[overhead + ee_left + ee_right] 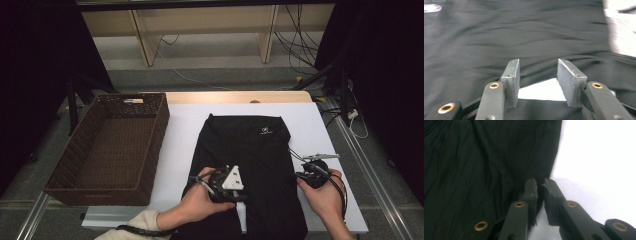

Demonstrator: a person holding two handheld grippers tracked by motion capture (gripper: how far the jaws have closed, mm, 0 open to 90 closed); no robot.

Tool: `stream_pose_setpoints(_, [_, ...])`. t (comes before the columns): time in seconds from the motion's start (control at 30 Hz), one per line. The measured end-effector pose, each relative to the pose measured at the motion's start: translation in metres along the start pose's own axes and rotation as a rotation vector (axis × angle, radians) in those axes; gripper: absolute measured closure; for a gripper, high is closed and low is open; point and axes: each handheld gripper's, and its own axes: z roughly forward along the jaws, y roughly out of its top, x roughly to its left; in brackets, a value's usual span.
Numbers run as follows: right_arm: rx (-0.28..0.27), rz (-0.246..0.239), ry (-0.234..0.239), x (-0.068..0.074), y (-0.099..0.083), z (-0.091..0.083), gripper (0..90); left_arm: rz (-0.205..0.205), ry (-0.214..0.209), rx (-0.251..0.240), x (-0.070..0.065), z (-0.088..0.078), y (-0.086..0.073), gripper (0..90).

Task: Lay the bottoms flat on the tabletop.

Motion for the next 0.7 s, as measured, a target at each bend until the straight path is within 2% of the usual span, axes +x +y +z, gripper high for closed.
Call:
stream_pose_setpoints(0.07, [0.017, 0.001, 0.006, 0.001, -0.001, -0.001, 80.0, 0.023, -0.068, 0.018, -0.013, 0.007, 0.002, 53.6])
stream_pose_setpoints(0.13, [0.033, -0.003, 0.000, 0.003, -0.004, -0.003, 79.0, 0.056, -0.106, 0.045, -0.025, 0.015, 0.003, 52.8])
stream_pose_setpoints(0.27, [0.076, -0.012, 0.017, 0.006, -0.011, -0.005, 77.5, 0.080, -0.120, 0.071, -0.033, 0.029, 0.001, 51.8])
stream_pose_setpoints(0.33, [0.091, -0.019, 0.025, 0.009, -0.015, -0.005, 76.8, 0.089, -0.117, 0.080, -0.033, 0.033, 0.000, 54.4])
stream_pose_setpoints(0.43, [0.106, -0.042, 0.017, 0.014, -0.017, -0.006, 76.8, 0.066, -0.120, 0.074, -0.034, 0.035, -0.002, 66.1])
stream_pose_setpoints(0.47, [0.108, -0.053, 0.011, 0.015, -0.017, -0.006, 78.5, 0.079, -0.116, 0.077, -0.036, 0.034, -0.002, 71.0])
stream_pose_setpoints(0.53, [0.122, -0.078, 0.005, 0.017, -0.018, -0.008, 86.6, 0.086, -0.117, 0.086, -0.038, 0.033, -0.002, 82.8])
stream_pose_setpoints(0.57, [0.130, -0.080, 0.018, 0.017, -0.018, -0.008, 90.0, 0.083, -0.120, 0.088, -0.038, 0.032, -0.002, 87.4])
stream_pose_setpoints(0.63, [0.138, -0.074, 0.014, 0.016, -0.018, -0.009, 90.0, 0.074, -0.133, 0.101, -0.036, 0.029, -0.003, 89.0])
stream_pose_setpoints(0.7, [0.137, -0.063, -0.006, 0.013, -0.018, -0.012, 90.0, 0.047, -0.155, 0.094, -0.033, 0.024, -0.005, 89.3])
